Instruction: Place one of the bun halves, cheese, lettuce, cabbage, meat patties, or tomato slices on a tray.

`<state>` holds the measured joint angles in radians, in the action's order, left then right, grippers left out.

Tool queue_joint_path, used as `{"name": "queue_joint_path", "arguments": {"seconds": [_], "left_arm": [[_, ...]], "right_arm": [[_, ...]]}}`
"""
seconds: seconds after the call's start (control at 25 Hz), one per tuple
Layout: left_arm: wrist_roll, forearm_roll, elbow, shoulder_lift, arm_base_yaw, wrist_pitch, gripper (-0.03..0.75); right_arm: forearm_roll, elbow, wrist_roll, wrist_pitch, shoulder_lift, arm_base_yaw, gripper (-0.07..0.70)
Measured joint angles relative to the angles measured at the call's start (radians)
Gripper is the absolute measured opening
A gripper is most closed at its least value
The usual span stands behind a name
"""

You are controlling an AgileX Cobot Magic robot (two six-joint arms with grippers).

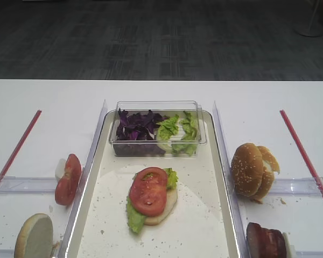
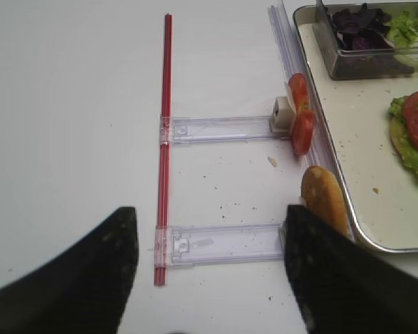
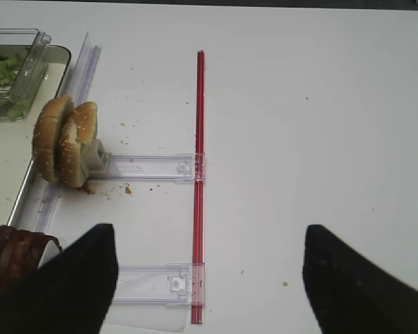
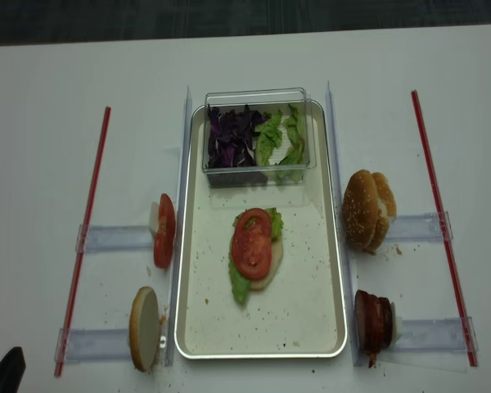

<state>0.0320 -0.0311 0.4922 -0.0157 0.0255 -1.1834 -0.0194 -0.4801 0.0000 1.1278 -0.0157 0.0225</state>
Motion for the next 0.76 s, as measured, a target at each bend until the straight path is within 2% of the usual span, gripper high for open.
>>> {"name": "queue_joint_path", "arguments": {"seconds": [0.76], "left_arm": [[0.0,0.0,0.0,0.0,0.0,0.0,0.419]], "right_arm": [[0.0,0.0,0.0,0.0,0.0,0.0,0.571]]}}
